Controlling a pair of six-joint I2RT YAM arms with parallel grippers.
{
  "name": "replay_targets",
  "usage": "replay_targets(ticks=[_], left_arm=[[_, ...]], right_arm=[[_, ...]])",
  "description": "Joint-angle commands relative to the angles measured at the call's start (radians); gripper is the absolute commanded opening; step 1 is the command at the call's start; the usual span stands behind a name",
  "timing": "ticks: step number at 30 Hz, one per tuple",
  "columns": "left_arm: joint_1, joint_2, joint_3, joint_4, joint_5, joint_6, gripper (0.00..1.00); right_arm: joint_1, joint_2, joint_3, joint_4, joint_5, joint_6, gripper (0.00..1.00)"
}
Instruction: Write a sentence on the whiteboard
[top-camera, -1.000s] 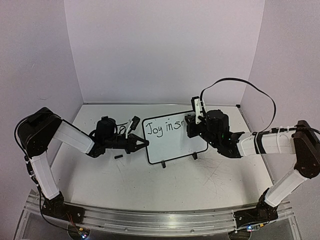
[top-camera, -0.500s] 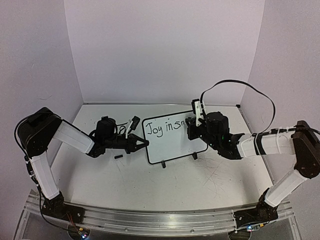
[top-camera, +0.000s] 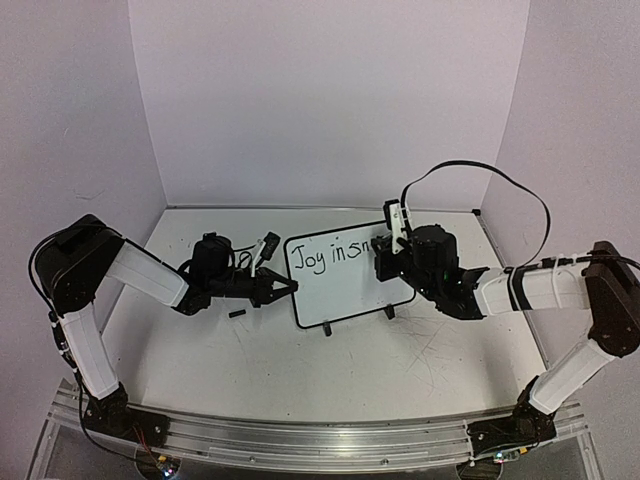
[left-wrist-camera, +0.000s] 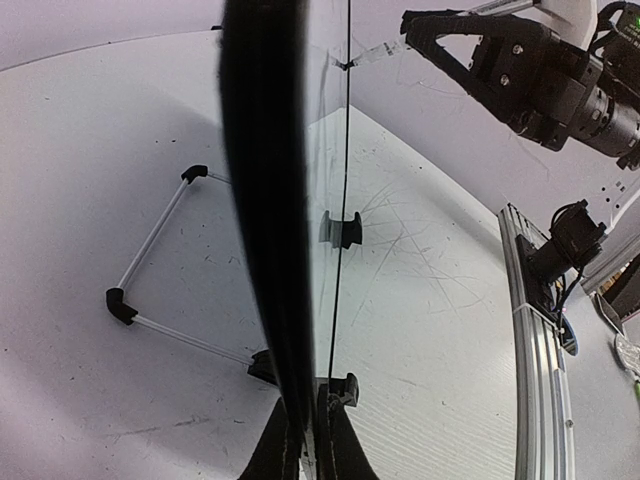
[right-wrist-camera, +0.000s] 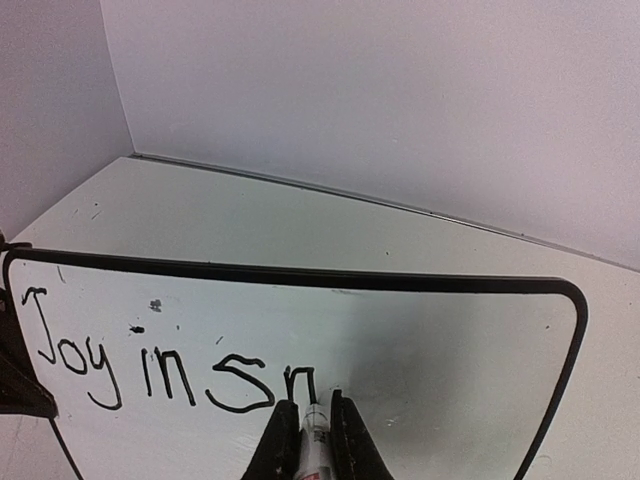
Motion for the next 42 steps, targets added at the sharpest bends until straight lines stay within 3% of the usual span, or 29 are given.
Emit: replay_targets(ticks=[1,17,35,42], left_arm=[[0.004,-0.01,0.02,-0.047,-0.041,0.062,0.0],[0.004,-0.012,0.014,-0.047,-0.044,0.063,0.0],[0.004,-0.012,0.014,-0.047,-0.046,0.065,0.0],[0.003,-0.013,0.019,-0.049,-0.054,0.064,0.0]], right_arm=[[-0.009,0.002,0.062,0.019,0.024,-0.019,0.0],[-0.017,-0.023,0.04,0.021,0.076,-0.019,0.0],[-0.017,-0.023,-0.015,-0.008,0.031,0.021,0.0],[-0.017,-0.15,0.023,-0.004,-0.03,0.02,0.0]])
